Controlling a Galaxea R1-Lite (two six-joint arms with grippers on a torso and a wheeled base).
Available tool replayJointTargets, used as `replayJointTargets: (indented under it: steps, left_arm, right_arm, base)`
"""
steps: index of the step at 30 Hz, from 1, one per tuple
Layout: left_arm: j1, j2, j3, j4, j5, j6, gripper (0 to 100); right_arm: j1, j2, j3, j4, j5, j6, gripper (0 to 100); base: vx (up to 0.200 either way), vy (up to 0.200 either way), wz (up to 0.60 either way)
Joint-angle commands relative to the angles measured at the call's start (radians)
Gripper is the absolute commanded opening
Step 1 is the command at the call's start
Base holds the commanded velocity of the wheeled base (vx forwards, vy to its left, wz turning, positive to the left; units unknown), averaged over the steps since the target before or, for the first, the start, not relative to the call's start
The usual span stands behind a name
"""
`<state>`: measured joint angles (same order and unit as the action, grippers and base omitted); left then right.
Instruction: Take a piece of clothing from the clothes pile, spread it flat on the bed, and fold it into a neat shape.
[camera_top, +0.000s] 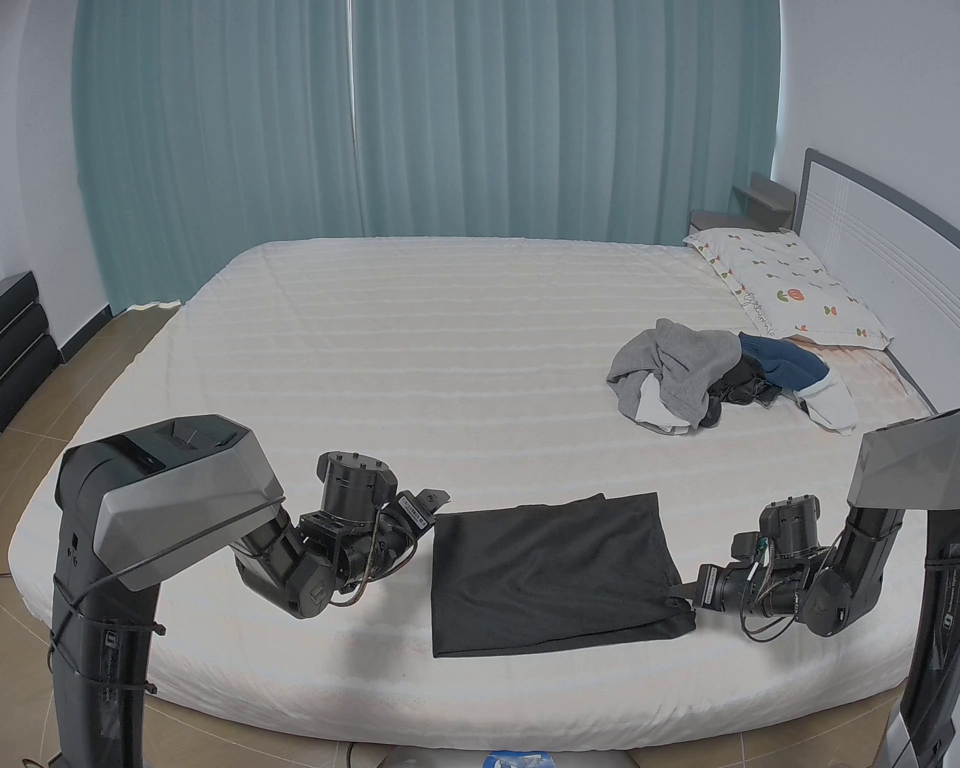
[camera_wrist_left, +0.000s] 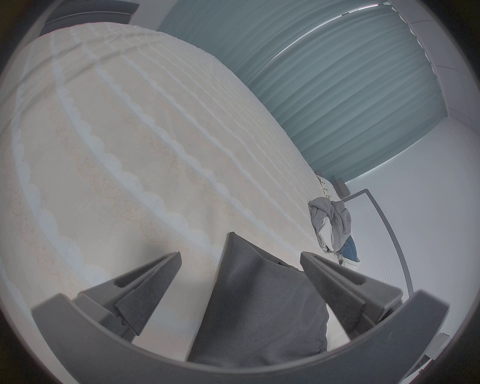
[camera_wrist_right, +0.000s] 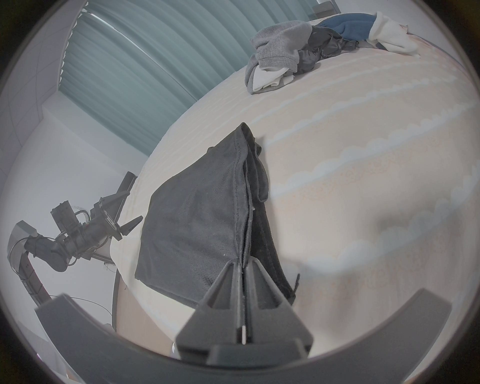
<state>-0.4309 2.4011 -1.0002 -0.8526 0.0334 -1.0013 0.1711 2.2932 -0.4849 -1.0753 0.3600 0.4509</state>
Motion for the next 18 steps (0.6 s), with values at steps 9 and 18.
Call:
replayJointTargets:
  steps: [9, 18]
  left_arm:
    - [0.001, 0.001, 0.0, 0.0, 0.0, 0.0, 100]
    - [0.001, 0.0, -0.001, 0.004, -0.001, 0.0, 100]
  right_arm:
    - [-0.005, -0.077, 0.074, 0.006, 0.0, -0.008, 0]
    - [-0.019, -0.061, 0.091, 0.012, 0.0, -0.034, 0]
  base:
    - [0.0, 0.0, 0.0]
    - [0.0, 0.0, 0.0]
